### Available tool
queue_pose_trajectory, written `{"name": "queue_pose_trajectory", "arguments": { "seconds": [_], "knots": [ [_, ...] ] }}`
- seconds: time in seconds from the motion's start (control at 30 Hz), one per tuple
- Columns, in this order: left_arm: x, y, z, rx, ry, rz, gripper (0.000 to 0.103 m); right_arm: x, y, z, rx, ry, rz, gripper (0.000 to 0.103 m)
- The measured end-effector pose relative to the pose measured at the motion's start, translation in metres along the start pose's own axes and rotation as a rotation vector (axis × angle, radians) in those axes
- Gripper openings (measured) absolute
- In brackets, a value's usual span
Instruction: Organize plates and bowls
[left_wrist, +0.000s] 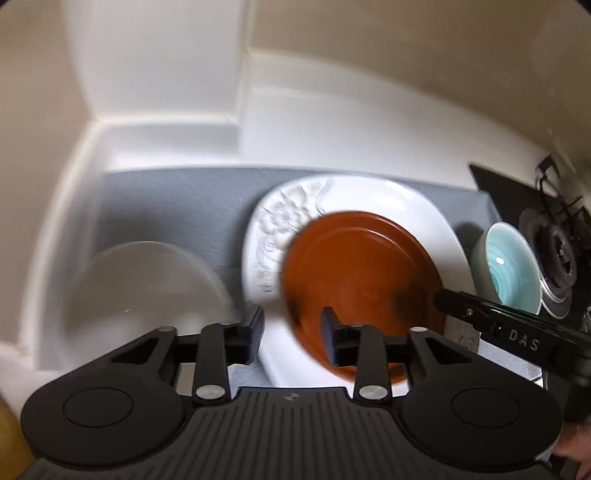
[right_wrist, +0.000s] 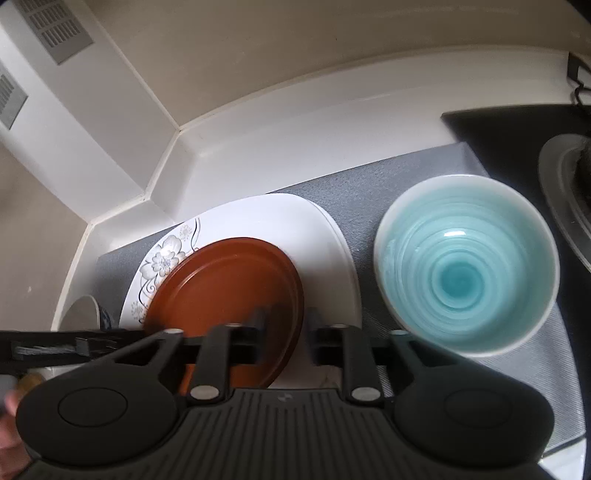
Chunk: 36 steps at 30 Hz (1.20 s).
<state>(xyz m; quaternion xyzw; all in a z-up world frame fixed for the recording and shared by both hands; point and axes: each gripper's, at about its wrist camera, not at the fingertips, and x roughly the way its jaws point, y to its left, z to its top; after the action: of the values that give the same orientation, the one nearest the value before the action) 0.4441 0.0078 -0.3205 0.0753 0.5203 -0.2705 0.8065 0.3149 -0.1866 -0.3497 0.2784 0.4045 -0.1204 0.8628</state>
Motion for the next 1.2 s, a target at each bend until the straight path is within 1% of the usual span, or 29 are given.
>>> {"name": "queue_pose_trajectory", "arguments": {
  "seconds": [0.03, 0.07, 0.1, 0.13, 0.2, 0.3, 0.33, 0.4, 0.47, 0.5, 0.57, 0.6, 0.63, 0.7, 0.83, 0.87, 0.9, 1.0, 1.1, 1.2],
  "knots": [
    [-0.012, 0.008, -0.006, -0.019, -0.017, -0.031, 0.044, -0.006, 0.0, -0.003, 0.0, -0.01, -0.001, 0.035],
    [-0.023, 0.018, -0.012, -0.048, -0.029, -0.044, 0.049, -0.013, 0.0, -0.005, 0.003, -0.023, -0.003, 0.035],
    [-0.035, 0.03, -0.019, -0.081, -0.051, -0.033, 0.056, -0.02, 0.0, -0.008, 0.01, -0.033, 0.007, 0.035],
    [-0.046, 0.042, -0.026, -0.117, -0.074, -0.012, 0.059, -0.026, 0.002, -0.011, 0.02, -0.039, 0.03, 0.036],
    [-0.063, 0.066, -0.038, -0.176, -0.105, -0.007, 0.06, -0.036, 0.011, -0.017, 0.029, -0.048, 0.082, 0.044],
    [-0.069, 0.102, -0.049, -0.27, -0.114, 0.021, 0.061, -0.041, 0.038, -0.024, 0.013, -0.043, 0.167, 0.047],
    [-0.065, 0.112, -0.051, -0.294, -0.108, 0.038, 0.059, -0.039, 0.05, -0.026, 0.004, -0.036, 0.201, 0.047],
    [-0.053, 0.128, -0.052, -0.346, -0.058, 0.067, 0.056, -0.032, 0.073, -0.028, -0.026, -0.01, 0.268, 0.047],
    [-0.043, 0.14, -0.052, -0.392, -0.035, 0.042, 0.046, -0.021, 0.094, -0.031, -0.062, 0.021, 0.303, 0.047],
    [-0.038, 0.143, -0.052, -0.405, -0.025, 0.038, 0.039, -0.014, 0.103, -0.033, -0.076, 0.04, 0.31, 0.047],
    [-0.034, 0.145, -0.052, -0.427, -0.025, 0.007, 0.031, -0.002, 0.117, -0.037, -0.082, 0.097, 0.326, 0.044],
    [-0.034, 0.145, -0.052, -0.431, -0.028, -0.005, 0.023, 0.003, 0.123, -0.038, -0.089, 0.115, 0.339, 0.042],
    [-0.033, 0.143, -0.051, -0.426, -0.029, -0.007, 0.021, 0.007, 0.129, -0.039, -0.1, 0.131, 0.342, 0.041],
    [-0.028, 0.144, -0.051, -0.431, -0.023, 0.005, 0.021, 0.017, 0.136, -0.04, -0.102, 0.161, 0.324, 0.04],
    [-0.013, 0.144, -0.048, -0.459, 0.012, -0.02, 0.021, 0.038, 0.134, -0.039, -0.004, 0.223, 0.31, 0.039],
    [-0.012, 0.144, -0.048, -0.454, 0.014, -0.015, 0.021, 0.042, 0.135, -0.042, 0.001, 0.233, 0.297, 0.033],
    [-0.012, 0.142, -0.048, -0.445, 0.014, -0.007, 0.021, 0.046, 0.137, -0.043, -0.01, 0.242, 0.281, 0.022],
    [-0.012, 0.134, -0.047, -0.412, 0.036, 0.006, 0.018, 0.044, 0.145, -0.045, -0.061, 0.238, 0.261, 0.019],
    [-0.019, 0.126, -0.055, -0.345, 0.081, 0.025, 0.019, 0.035, 0.152, -0.054, -0.13, 0.277, 0.226, 0.019],
    [-0.023, 0.12, -0.068, -0.288, 0.131, 0.008, 0.019, 0.016, 0.151, -0.071, -0.172, 0.303, 0.209, 0.021]
  ]
}}
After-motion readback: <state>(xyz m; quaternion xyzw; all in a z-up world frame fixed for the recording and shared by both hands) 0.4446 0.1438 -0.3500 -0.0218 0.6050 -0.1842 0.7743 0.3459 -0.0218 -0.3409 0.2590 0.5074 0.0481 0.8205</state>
